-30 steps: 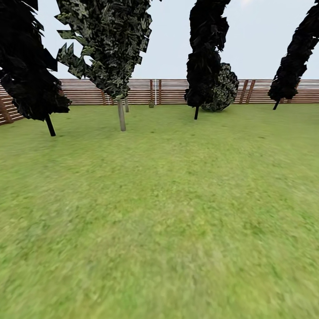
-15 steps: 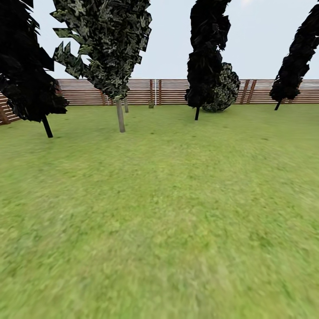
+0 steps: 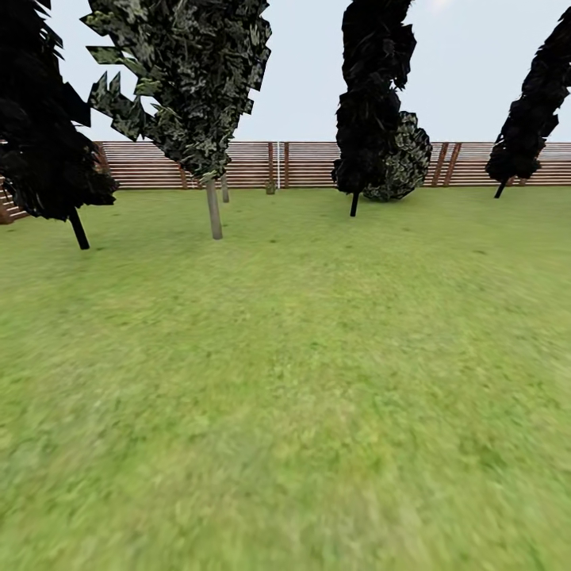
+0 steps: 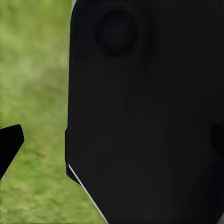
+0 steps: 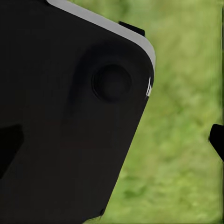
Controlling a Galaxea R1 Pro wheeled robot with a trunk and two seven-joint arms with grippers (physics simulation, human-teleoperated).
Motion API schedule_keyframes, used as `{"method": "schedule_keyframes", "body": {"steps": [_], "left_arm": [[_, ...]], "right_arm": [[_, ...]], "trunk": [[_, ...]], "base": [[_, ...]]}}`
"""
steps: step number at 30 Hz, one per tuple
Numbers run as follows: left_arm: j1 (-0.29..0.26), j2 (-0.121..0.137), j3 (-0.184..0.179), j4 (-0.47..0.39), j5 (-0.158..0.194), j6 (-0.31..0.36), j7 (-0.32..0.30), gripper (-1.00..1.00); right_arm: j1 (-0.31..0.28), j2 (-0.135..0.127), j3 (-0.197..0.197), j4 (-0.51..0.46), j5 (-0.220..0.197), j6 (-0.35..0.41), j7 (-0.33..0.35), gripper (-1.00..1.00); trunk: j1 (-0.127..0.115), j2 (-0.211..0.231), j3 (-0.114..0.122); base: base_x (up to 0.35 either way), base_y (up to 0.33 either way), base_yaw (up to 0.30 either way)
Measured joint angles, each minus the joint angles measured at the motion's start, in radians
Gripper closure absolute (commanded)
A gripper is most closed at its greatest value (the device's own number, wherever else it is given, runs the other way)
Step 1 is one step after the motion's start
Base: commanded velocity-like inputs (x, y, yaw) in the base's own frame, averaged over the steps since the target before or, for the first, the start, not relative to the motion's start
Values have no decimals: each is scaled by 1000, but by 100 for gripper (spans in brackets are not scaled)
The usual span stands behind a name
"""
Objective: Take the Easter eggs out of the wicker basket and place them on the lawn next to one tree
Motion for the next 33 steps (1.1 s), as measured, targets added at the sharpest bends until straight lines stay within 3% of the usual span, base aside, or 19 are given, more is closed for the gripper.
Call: {"method": "schedule_keyframes", "body": {"steps": [33], "left_arm": [[0,0,0,0,0,0,0,-100]], "right_arm": [[0,5,-3,-3,-12,-2,-1,-100]], "trunk": [[0,0,0]], "base": [[327,0,0]]}}
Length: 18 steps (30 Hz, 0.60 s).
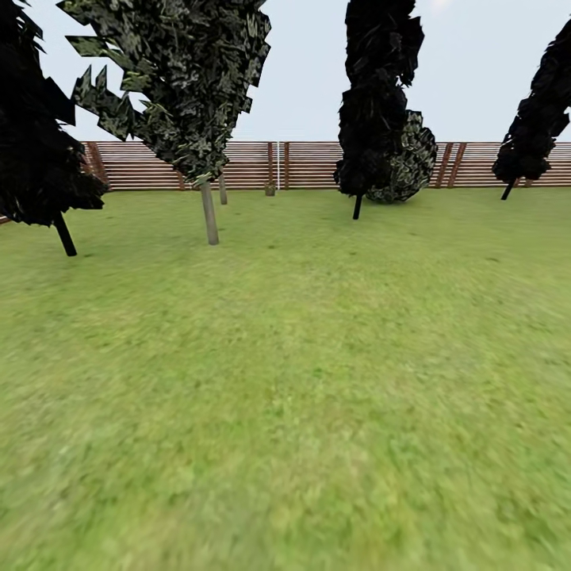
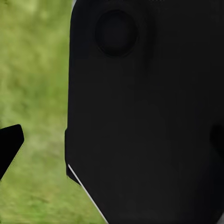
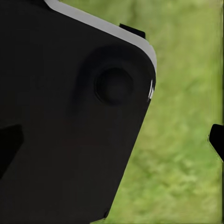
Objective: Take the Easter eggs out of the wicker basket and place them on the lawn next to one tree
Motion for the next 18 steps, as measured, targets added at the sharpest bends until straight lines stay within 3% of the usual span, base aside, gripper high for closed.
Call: {"method": "schedule_keyframes", "body": {"steps": [18], "left_arm": [[0,0,0,-1,0,0,0,-100]], "right_arm": [[0,-1,0,0,-2,0,0,-100]], "trunk": [[0,0,0]], "base": [[327,0,0]]}}
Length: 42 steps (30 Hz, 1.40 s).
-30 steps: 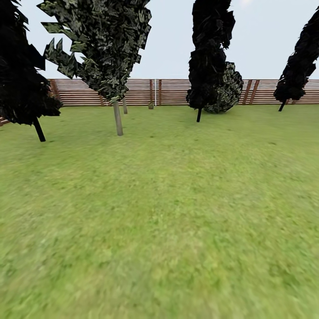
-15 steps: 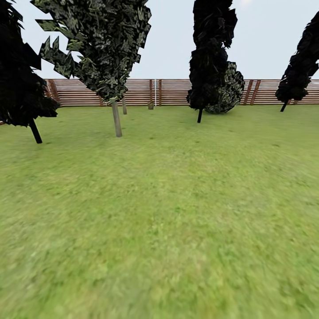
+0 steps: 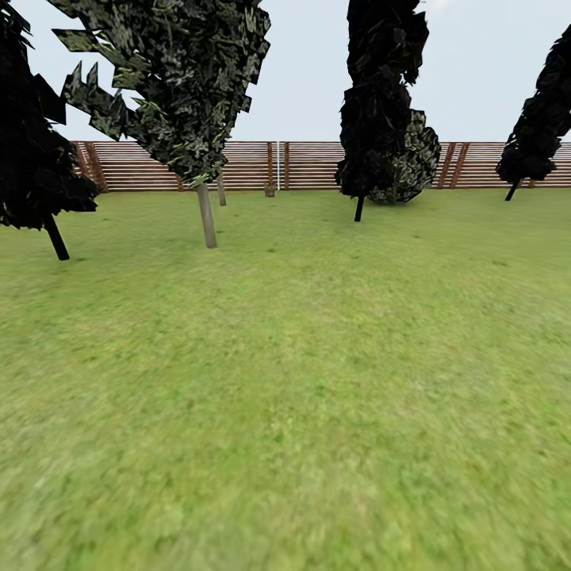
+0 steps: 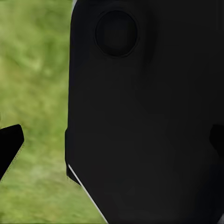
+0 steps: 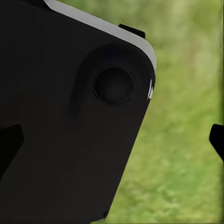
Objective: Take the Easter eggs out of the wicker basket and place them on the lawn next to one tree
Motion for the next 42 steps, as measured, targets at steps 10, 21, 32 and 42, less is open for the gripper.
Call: {"method": "schedule_keyframes", "body": {"steps": [10,21,32,42], "left_arm": [[0,0,0,0,0,0,0,-100],[0,0,0,1,0,0,0,-100],[0,0,0,1,0,0,0,-100],[0,0,0,1,0,0,0,-100]], "right_arm": [[0,1,0,0,1,0,0,-100],[0,1,0,0,1,0,0,-100],[0,1,0,0,1,0,0,-100],[0,1,0,0,1,0,0,-100]], "trunk": [[0,0,0],[0,0,0],[0,0,0],[0,0,0]], "base": [[327,0,0],[327,0,0],[327,0,0],[327,0,0]]}}
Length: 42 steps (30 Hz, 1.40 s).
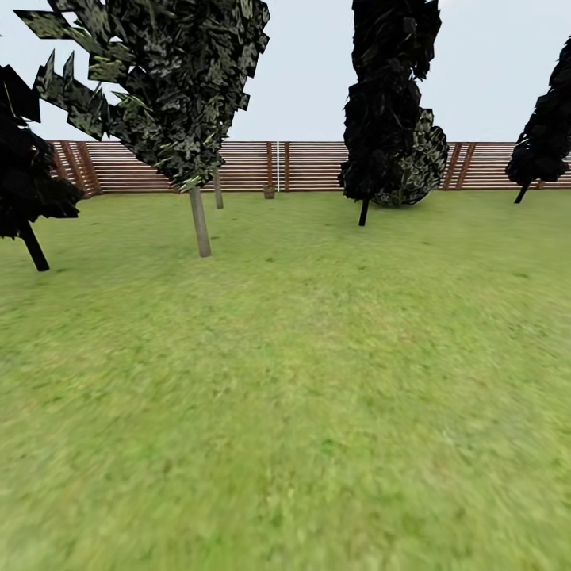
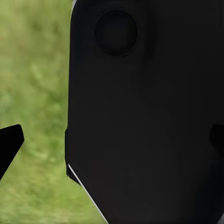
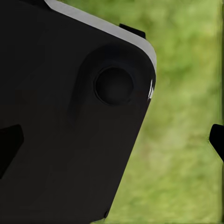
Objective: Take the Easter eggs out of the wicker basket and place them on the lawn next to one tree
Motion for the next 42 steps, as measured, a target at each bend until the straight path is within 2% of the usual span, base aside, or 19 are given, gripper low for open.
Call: {"method": "schedule_keyframes", "body": {"steps": [42], "left_arm": [[0,0,0,-1,0,0,0,-100]], "right_arm": [[0,0,0,0,0,0,0,-100]], "trunk": [[0,0,0]], "base": [[327,0,0]]}}
